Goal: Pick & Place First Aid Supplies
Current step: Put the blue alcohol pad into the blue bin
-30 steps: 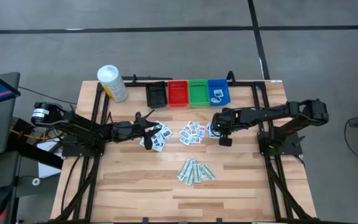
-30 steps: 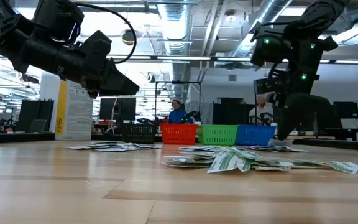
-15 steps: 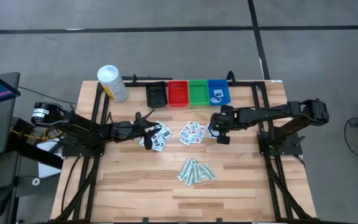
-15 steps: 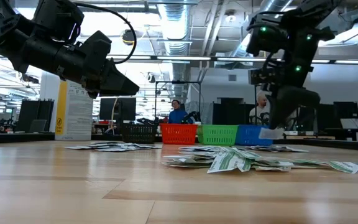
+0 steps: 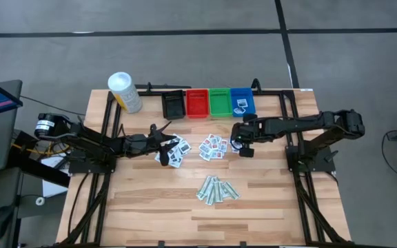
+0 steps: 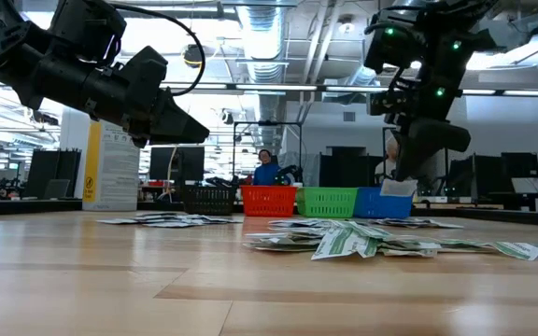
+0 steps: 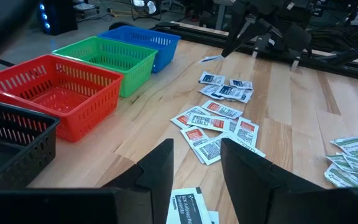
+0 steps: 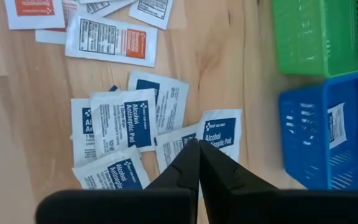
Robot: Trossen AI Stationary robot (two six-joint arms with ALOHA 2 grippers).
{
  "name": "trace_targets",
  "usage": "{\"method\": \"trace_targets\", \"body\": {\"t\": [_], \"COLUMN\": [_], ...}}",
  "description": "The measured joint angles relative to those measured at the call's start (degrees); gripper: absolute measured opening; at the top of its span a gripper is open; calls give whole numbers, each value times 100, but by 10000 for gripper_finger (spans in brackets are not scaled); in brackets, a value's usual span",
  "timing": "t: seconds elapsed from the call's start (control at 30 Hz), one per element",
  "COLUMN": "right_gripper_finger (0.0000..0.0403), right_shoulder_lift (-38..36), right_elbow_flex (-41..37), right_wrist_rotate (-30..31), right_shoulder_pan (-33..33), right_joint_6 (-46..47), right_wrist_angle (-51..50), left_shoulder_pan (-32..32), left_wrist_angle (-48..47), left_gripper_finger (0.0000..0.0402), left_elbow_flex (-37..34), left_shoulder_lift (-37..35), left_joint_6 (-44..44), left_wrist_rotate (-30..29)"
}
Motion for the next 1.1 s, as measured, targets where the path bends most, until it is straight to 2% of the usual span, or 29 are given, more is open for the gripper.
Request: {"method": "trace_targets", "body": {"t": [0.57, 1.1], "right_gripper_finger": [0, 0], "right_shoulder_lift": [0, -2], "right_elbow_flex": [398, 421], "right_wrist_rotate": [177, 170], "right_shoulder_pan": [-79, -755], "right_joint_6": [-415, -845], "right_wrist_angle": [-186, -148], "left_shoulder_pan": [0, -2], "left_wrist_angle": [-2, -2], "left_gripper_finger": [134, 134], "left_elbow_flex": [0, 0], "left_shoulder_lift": [0, 0], "left_joint_6": [0, 0], "left_wrist_rotate": [0, 0]}}
